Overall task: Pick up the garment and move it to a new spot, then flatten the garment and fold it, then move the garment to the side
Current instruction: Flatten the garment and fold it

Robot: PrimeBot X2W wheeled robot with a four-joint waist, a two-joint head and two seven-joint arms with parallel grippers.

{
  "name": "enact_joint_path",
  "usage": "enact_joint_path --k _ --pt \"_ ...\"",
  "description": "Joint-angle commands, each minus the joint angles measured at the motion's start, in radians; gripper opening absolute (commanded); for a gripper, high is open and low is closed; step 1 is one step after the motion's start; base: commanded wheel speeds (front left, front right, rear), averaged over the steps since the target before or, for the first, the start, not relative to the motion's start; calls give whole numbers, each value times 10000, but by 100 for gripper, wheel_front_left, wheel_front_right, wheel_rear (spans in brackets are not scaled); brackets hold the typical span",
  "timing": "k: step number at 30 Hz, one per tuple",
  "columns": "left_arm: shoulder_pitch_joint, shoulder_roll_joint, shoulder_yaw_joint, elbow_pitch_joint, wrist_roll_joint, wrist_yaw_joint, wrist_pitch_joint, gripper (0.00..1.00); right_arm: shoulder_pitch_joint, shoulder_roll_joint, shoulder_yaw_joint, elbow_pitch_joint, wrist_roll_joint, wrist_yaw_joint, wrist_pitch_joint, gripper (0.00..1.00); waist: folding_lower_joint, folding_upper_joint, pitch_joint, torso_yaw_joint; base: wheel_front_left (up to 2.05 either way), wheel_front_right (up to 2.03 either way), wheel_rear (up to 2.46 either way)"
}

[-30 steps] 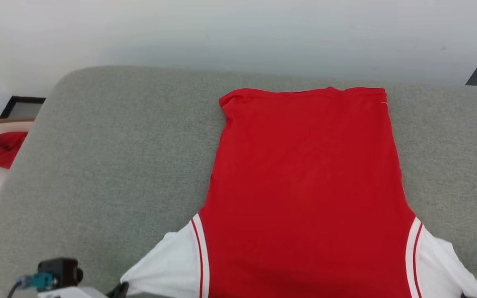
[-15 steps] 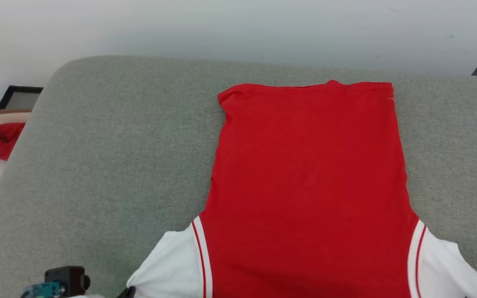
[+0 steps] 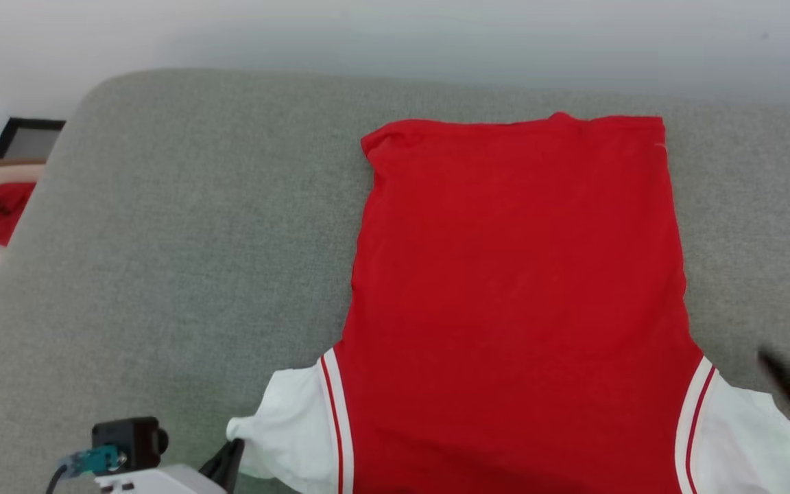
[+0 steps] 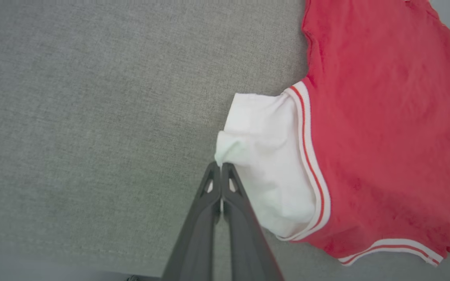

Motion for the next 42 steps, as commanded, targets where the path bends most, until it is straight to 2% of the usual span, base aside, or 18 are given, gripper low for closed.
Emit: enact_joint_path --k 1,7,14,21,30,38,39,40,42 --pt "-182 -81 -34 41 118 -78 -77 0 -719 -48 130 107 -235 -6 -202 100 0 0 210 47 0 0 0" --pt "-873 -381 -358 201 323 -403 -79 0 -3963 -154 840 2103 -664 -6 -759 100 0 0 815 406 0 0 0" --pt "-1895 -952 -829 595 565 -915 -115 0 -7576 -775 1510 5778 -1304 -5 -1224 100 0 0 1611 1228 0 0 0" --pt "-2710 -1576 -1318 1228 652 -1534 -127 0 -10123 -1227 1776 9245 -1940 -6 -815 100 0 0 2217 2196 0 0 0" --pt "-3289 -2220 -1775 1977 570 -2204 -198 0 -11963 -1290 689 12694 -3147 -6 -9 100 0 0 2761 3211 0 0 0" --pt "-3587 -2620 -1950 2433 441 -2617 -306 0 -12356 -1076 -687 14598 -5053 -6 881 100 0 0 3090 3693 0 0 0" --pt "-3599 -2642 -1956 2488 426 -2666 -322 0 -12318 -1022 -845 14804 -5322 -6 1067 38 0 0 3108 3714 0 0 0" --pt "-3614 -2657 -1955 2540 429 -2680 -355 0 -12308 -1000 -966 14953 -5558 -6 1241 0 0 0 3126 3726 0 0 0" --pt "-3646 -2699 -1934 2629 403 -2739 -392 0 -12318 -937 -1164 15118 -6032 -5 1542 0 0 0 3140 3717 0 0 0"
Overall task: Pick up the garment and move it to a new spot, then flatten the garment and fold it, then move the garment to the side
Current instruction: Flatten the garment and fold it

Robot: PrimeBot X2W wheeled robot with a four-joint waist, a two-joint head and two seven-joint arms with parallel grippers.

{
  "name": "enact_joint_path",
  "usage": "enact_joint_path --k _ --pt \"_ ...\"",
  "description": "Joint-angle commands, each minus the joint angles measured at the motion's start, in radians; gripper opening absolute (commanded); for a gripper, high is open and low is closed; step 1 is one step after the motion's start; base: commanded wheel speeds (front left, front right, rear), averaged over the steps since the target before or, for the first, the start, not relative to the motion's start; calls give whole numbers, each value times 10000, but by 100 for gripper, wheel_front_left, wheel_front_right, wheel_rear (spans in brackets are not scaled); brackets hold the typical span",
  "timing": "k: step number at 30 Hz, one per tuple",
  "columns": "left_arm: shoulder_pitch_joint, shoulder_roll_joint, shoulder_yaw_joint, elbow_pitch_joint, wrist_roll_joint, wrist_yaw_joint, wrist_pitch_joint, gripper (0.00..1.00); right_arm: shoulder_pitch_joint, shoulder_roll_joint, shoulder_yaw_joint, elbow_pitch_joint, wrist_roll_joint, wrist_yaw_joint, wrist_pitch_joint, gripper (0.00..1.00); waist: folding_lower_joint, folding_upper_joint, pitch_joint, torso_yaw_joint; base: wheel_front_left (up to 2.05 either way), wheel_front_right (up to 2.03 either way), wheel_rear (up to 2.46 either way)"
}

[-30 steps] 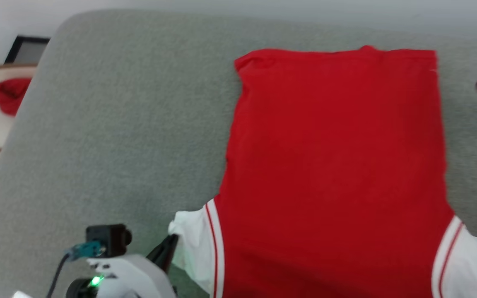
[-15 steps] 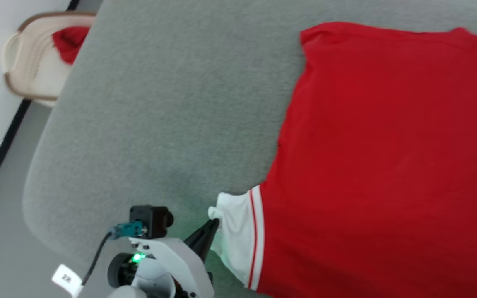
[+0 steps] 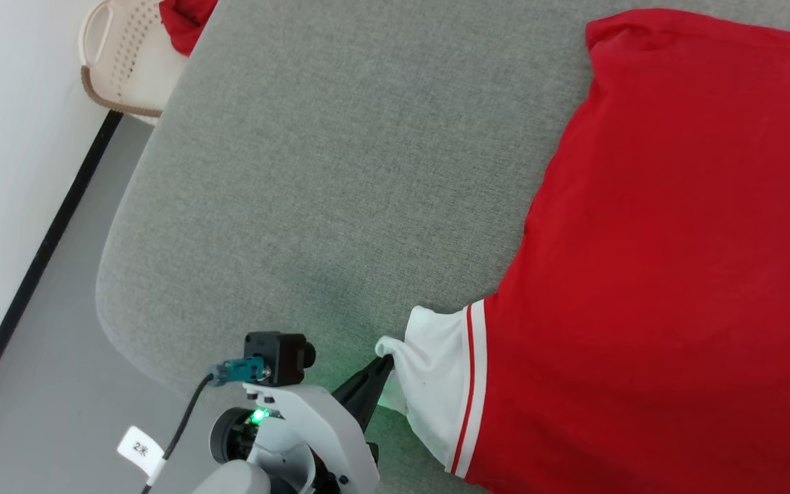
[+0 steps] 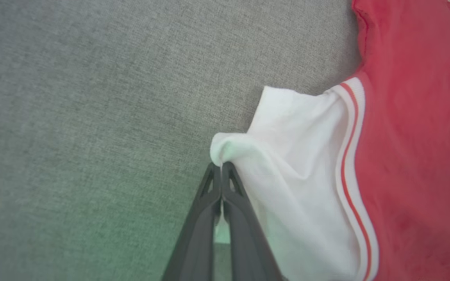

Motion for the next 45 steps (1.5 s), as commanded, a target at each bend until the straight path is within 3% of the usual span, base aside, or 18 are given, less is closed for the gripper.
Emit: enact_joint_path --k 1,7,12,20,23,25,27,35,45 --pt "-95 -46 48 91 -42 -67 -78 0 810 489 -174 743 -361 -5 442 0 0 0 111 68 0 0 0" --pt "-73 -37 135 375 -79 -148 -232 0 363 827 -445 360 -851 0 282 0 0 0 -99 -295 0 0 0" --pt "46 138 245 505 -45 -64 -350 0 214 1007 -28 76 -292 0 225 0 0 0 -471 -830 0 0 0" --pt "265 478 490 368 -45 160 -424 0 796 838 1629 -1145 1536 -2 299 0 0 0 -1078 -1736 0 0 0" --pt "474 659 604 242 -96 368 -391 0 1913 481 2671 -2514 3030 -2 564 0 0 0 -1422 -2256 0 0 0" --pt "519 729 633 207 -90 410 -371 0 2255 390 2837 -2928 3439 -3 650 0 0 0 -1505 -2386 0 0 0" --pt "674 868 718 80 -133 558 -329 0 3382 71 3022 -4220 4467 -3 919 0 0 0 -1739 -2728 0 0 0" --pt "1008 1212 883 -188 -193 838 -220 0 6498 61 2165 -7178 5835 -3 1432 0 0 0 -2230 -3312 0 0 0" --pt "1270 1491 1031 -497 -288 1076 -121 0 10464 1670 116 -10384 5690 -3 1878 0 0 0 -2556 -3733 0 0 0"
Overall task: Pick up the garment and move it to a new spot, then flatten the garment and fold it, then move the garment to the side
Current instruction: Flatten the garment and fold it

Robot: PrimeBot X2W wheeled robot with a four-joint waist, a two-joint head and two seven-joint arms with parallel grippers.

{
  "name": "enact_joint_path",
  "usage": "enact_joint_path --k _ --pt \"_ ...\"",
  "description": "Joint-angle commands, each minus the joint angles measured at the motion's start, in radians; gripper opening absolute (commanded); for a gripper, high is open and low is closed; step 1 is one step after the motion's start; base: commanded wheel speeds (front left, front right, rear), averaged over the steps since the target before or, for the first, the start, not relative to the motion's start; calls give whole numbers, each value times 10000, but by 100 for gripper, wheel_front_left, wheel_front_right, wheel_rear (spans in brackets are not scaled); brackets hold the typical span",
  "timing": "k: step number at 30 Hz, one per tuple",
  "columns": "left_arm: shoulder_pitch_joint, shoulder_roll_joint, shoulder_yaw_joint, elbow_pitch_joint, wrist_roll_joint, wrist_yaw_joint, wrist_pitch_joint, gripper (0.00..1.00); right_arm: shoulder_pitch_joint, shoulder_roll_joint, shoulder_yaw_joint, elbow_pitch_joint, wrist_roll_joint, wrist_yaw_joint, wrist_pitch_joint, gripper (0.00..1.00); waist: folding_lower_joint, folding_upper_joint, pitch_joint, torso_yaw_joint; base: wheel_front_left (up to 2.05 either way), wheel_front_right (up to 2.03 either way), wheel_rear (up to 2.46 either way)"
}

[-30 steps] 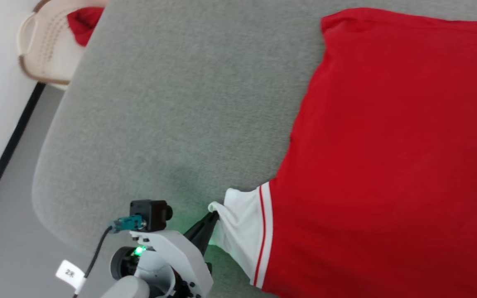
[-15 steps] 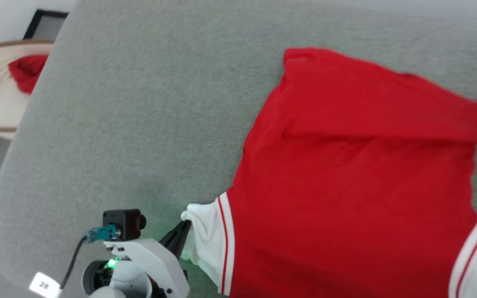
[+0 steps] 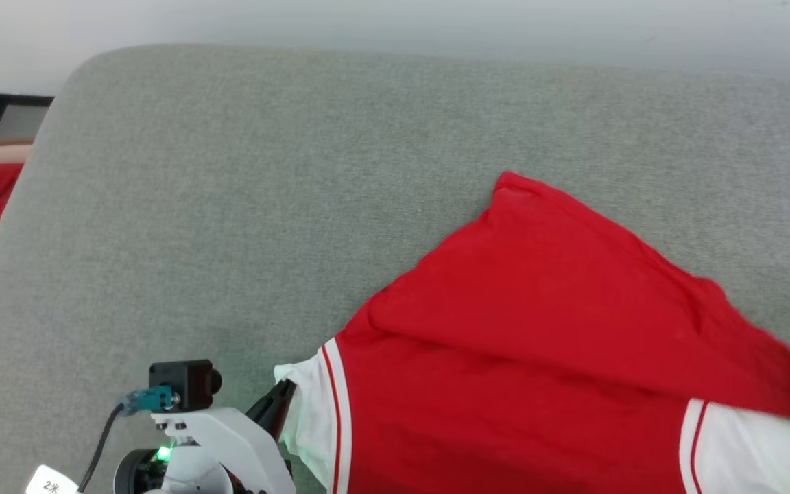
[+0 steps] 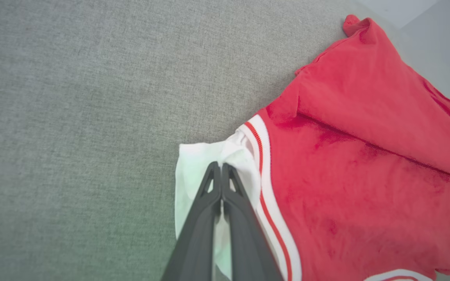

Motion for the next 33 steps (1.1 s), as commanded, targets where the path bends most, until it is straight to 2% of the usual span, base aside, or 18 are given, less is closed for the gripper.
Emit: enact_joint_path --k 1,8,9,10,11,12,18,25,29,33 --pt "75 52 41 -56 -42 47 12 0 387 321 -175 -216 -110 1 -61 0 0 0 -131 -177 0 0 0" --pt "137 139 78 -152 -94 100 52 0 1245 1193 -325 -427 -492 1 -691 0 0 0 -202 -363 0 0 0" --pt "145 151 81 -158 -92 108 59 0 1305 1227 -290 -414 -536 1 -750 4 0 0 -218 -379 0 0 0" --pt "155 166 82 -166 -93 98 64 0 1353 1271 -271 -415 -576 1 -791 32 0 0 -236 -394 0 0 0" --pt "169 181 84 -174 -91 108 66 0 1362 1327 -277 -448 -554 1 -876 91 0 0 -256 -410 0 0 0" --pt "189 193 88 -185 -95 116 50 0 1374 1371 -305 -470 -567 1 -937 100 0 0 -274 -425 0 0 0" --pt "255 233 73 -228 -109 151 48 0 1598 1439 -352 -1002 -705 1 -1079 100 0 0 -379 -462 0 0 0" --pt "378 248 69 -277 -109 192 -15 0 1703 1574 -351 -2636 -587 1 -836 100 0 0 -436 -431 0 0 0" --pt "319 191 4 -286 -78 150 -17 0 1027 1336 124 -3397 -498 1 -877 100 0 0 -406 -324 0 0 0" --pt "147 88 -131 -230 13 20 12 0 -136 834 905 -3222 -610 1 -1322 100 0 0 -361 -65 0 0 0"
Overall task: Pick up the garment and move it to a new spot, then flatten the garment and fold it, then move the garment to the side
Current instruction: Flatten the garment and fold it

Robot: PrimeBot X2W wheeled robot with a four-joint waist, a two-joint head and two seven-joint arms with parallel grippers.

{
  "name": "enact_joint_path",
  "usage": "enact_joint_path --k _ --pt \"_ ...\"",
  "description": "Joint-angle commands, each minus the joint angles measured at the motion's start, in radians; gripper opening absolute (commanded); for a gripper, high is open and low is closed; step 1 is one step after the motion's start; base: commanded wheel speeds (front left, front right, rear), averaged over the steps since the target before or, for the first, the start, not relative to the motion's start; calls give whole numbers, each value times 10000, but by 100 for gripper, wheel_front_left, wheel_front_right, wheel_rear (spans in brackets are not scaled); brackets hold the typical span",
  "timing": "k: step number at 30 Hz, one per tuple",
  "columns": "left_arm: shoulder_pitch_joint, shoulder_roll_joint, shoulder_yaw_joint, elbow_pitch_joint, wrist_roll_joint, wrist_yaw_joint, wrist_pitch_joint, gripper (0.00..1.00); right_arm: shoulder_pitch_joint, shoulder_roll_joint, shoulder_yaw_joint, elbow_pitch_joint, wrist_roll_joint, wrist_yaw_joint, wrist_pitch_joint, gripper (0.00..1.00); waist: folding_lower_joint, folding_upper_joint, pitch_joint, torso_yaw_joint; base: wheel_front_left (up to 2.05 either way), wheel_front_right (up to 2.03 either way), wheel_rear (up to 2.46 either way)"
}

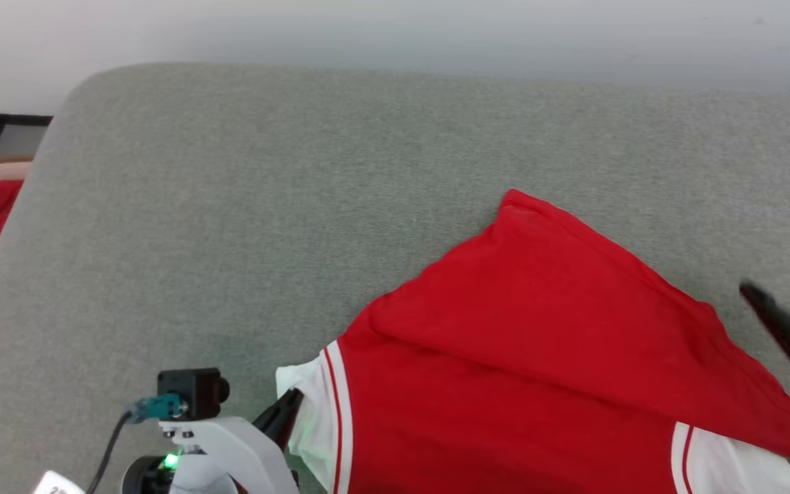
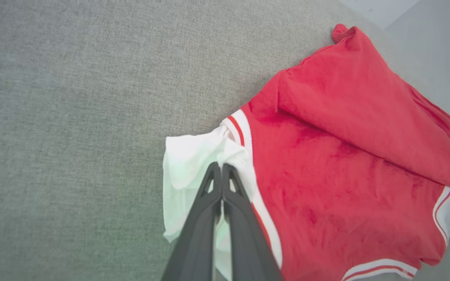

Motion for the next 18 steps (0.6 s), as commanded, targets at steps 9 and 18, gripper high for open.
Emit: enact_joint_path --k 9,18 --pt "-820 -568 -585 529 225 -541 177 0 -3075 -1018 2204 2998 -117 1 -1465 100 0 0 159 1173 0 0 0" --pt "-1475 -1211 -978 1203 305 -1032 119 0 -5595 -1855 4788 6727 323 1 -1241 100 0 0 547 2054 0 0 0"
